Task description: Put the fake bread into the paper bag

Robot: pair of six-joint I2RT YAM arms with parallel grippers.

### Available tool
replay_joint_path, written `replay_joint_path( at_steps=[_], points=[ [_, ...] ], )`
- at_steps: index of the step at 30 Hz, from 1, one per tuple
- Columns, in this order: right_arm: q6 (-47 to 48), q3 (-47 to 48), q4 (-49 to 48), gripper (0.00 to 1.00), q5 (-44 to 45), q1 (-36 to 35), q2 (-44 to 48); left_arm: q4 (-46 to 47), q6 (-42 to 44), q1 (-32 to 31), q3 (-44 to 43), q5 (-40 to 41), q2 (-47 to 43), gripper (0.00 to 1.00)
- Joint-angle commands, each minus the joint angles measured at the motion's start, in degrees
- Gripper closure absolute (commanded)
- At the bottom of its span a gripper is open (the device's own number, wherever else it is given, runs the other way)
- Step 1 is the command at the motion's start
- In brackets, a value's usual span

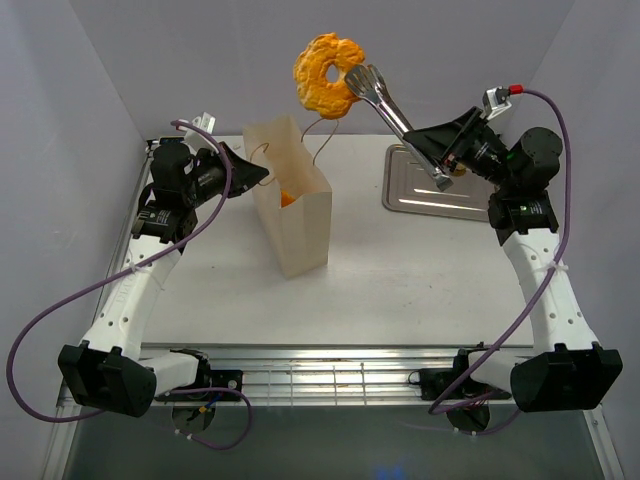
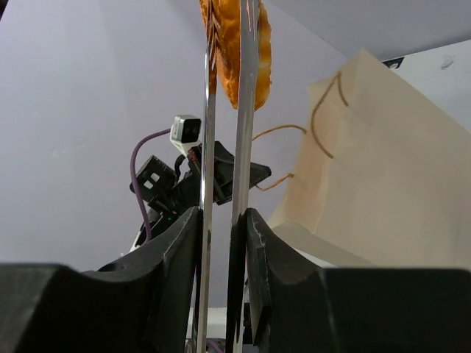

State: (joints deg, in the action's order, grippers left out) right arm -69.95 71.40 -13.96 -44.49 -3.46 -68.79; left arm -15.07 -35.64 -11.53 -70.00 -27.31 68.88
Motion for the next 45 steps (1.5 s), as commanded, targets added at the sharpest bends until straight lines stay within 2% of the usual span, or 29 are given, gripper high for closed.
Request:
replay_joint_path(
  at_steps=[1, 6, 12, 21, 34, 45],
  points=[
    [4.0, 4.3, 4.3, 0.92, 3.5, -4.8, 1.5, -1.2, -0.1, -0.1, -0.3, 0.8, -1.6, 1.0],
    [8.2, 2.6, 8.5, 0.92, 8.9, -12.2, 1.6, -1.4, -0.7, -0.1, -0.4, 0.9, -1.9, 1.0],
    [10.3, -0.6, 11.2, 0.92, 15.0, -17.5, 2.2, -1.5, -1.1, -0.2, -0.6, 0.9, -2.8, 1.0],
    [16.9, 2.7, 23.0, 0.92, 28.5, -26.3, 0.7, -1.3, -2.0, -0.1, -0.5, 0.9, -3.4, 1.0],
    [21.2, 7.6, 28.5, 0.92, 35.0, -27.3, 2.7, -1.4, -1.9, -0.2, 0.4, 1.6, -4.5, 1.0],
    [21.1, 8.4, 29.8, 0.92, 31.9, -28.1, 0.6, -0.7, -4.0, -0.2, -2.4, 2.4, -4.5, 1.0]
  ],
)
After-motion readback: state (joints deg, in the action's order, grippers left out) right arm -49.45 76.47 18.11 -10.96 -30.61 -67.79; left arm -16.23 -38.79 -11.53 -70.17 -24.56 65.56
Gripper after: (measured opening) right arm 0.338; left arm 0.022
